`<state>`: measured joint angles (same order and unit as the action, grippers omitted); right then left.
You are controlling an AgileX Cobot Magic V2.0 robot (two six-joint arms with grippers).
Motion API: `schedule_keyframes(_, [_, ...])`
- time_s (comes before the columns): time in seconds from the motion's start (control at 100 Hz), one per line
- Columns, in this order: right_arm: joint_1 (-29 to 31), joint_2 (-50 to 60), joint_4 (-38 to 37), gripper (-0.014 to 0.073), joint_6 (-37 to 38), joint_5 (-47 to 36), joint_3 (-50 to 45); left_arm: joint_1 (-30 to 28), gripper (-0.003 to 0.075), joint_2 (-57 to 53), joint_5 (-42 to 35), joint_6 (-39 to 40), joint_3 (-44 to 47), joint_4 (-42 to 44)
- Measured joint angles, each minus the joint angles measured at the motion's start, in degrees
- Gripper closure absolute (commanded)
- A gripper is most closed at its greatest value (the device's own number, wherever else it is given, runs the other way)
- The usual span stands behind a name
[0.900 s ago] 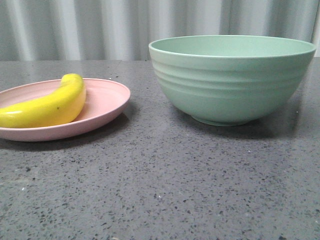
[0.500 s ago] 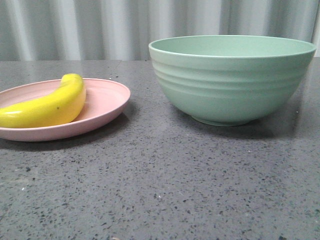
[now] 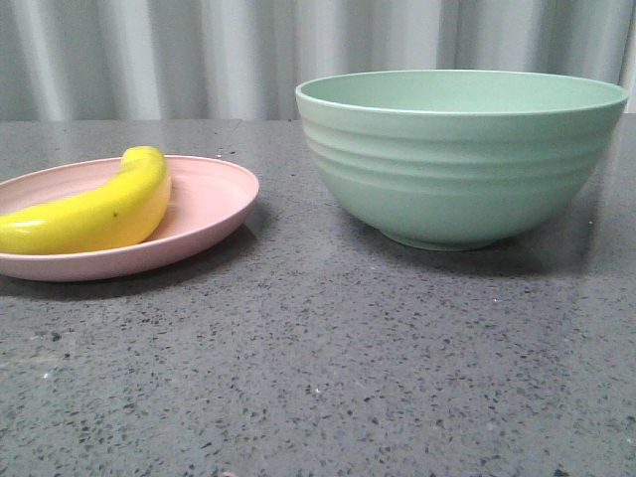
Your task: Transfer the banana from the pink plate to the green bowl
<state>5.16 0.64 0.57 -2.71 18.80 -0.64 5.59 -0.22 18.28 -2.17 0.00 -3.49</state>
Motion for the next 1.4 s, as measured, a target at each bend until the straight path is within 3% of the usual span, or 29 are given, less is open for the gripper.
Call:
schedule_keyframes(0.61, [0.00, 0.00, 0.00, 0.0657, 0.00, -0.25, 0.00, 0.00, 0.0741, 0.00, -3.92, 0.00, 0.06, 0.00])
schedule_keyframes(0.88, [0.00, 0.00, 0.00, 0.0657, 0.00, -6.73, 0.00, 0.00, 0.0741, 0.00, -7.37, 0.00, 0.06, 0.00])
schedule_keyframes(1.4, [0.00, 0.00, 0.00, 0.0657, 0.00, -9.23, 0.00, 0.00, 0.0741, 0.00, -7.88, 0.00, 0.06, 0.00])
